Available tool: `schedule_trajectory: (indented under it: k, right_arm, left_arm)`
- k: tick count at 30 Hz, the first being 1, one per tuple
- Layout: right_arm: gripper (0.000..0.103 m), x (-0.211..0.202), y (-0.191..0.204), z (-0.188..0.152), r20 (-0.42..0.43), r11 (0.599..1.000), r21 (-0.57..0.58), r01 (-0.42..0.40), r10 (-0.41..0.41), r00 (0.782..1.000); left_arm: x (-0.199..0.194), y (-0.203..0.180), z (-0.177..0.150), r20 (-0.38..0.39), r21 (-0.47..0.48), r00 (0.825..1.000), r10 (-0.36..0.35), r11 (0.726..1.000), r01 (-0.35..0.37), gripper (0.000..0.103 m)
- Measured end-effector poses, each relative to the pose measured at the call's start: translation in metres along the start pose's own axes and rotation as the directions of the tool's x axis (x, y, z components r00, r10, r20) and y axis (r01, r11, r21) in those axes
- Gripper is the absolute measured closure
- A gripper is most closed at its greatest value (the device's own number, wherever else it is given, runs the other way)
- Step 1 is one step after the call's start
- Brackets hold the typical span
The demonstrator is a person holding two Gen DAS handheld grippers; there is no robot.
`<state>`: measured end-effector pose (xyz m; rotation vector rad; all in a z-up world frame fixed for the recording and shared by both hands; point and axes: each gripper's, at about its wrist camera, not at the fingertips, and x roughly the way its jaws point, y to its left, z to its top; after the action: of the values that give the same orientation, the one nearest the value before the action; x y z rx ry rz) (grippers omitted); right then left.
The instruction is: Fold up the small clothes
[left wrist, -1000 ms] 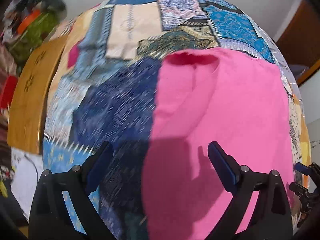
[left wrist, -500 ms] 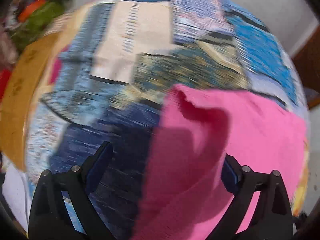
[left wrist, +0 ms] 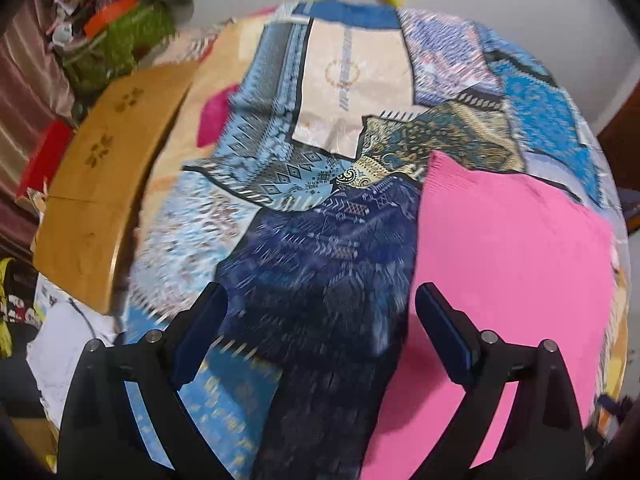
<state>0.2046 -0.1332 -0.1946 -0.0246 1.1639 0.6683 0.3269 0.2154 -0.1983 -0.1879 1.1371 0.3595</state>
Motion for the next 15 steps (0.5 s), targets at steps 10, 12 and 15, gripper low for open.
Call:
schedule_trajectory:
  k: [10, 12, 15]
  right_arm:
    - [0.045, -0.051, 0.028, -0.008, 0.080, 0.999, -0.043, 0.031, -0.027, 0.996]
    - [0.045, -0.056, 0.032, -0.009, 0.088, 0.998, -0.053, 0.039, -0.034, 0.996]
    - [0.038, -0.062, 0.040, -0.013, 0.095, 0.996, -0.072, 0.055, -0.048, 0.994]
  left_arm:
    - [-0.095, 0.010, -0.058, 0.110, 0.071, 0.989, -0.097, 0.993, 0.089, 0.007]
    - [-0.108, 0.008, -0.072, 0.118, 0.096, 0.986, -0.113, 0.990, 0.102, 0.007]
    - [-0.119, 0.004, -0.094, 0.113, 0.135, 0.984, -0.141, 0.983, 0.125, 0.007]
